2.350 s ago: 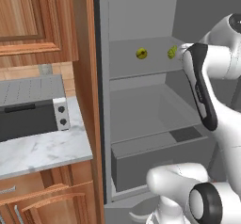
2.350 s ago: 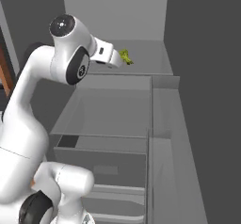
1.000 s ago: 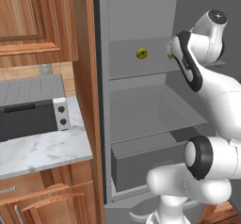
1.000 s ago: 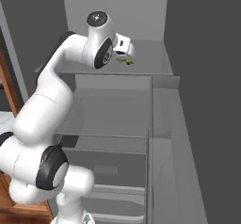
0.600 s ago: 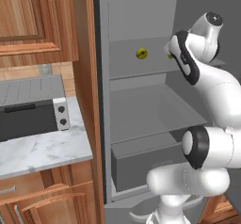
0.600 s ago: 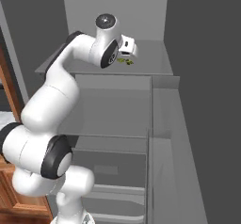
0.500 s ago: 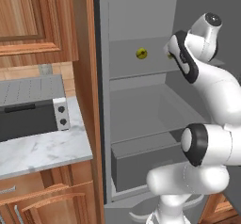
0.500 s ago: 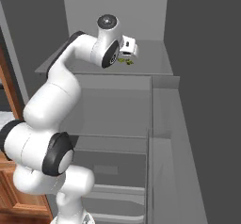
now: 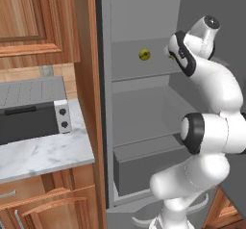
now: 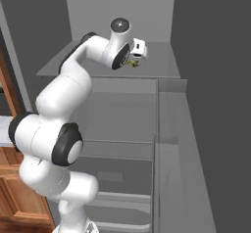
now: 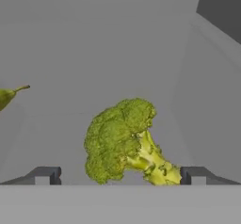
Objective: Open the fridge, remove the pear, broccoli, and shrimp, and place them on any counter.
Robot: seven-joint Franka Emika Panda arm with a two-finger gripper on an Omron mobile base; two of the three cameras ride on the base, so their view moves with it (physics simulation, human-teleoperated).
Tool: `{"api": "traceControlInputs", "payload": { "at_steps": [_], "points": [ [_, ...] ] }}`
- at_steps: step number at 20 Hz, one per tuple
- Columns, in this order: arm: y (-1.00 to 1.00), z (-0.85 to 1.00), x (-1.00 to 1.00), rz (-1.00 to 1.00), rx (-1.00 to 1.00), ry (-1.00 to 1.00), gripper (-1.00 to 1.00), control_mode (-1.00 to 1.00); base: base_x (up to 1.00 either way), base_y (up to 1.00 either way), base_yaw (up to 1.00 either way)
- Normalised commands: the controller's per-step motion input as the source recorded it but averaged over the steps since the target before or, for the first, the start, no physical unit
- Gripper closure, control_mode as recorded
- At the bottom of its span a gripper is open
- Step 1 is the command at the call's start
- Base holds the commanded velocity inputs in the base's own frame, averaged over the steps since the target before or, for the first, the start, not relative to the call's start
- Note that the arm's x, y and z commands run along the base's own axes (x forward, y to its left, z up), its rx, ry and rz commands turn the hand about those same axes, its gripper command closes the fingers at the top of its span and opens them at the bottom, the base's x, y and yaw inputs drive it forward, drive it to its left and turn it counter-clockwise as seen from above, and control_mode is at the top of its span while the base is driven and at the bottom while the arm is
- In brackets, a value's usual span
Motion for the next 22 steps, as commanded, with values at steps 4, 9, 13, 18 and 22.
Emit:
{"api": "traceControlInputs", "payload": {
  "at_steps": [4, 9, 13, 18, 22],
  "points": [
    [-0.08, -0.02, 0.43, 0.04, 0.00, 0.01, -1.00, -1.00, 0.00, 0.00, 0.00],
    [-0.13, -0.03, 0.40, 0.04, 0.00, 0.00, -1.00, -1.00, 0.00, 0.00, 0.00],
    [0.00, -0.37, 0.12, 0.03, 0.00, 0.05, -1.00, -1.00, 0.00, 0.00, 0.00],
    [0.00, -0.56, -0.01, 0.02, 0.00, 0.07, -1.00, -1.00, 0.00, 0.00, 0.00],
    [0.03, -0.61, -0.07, 0.00, 0.00, 0.04, 1.00, -1.00, 0.00, 0.00, 0.00]
  ]
}}
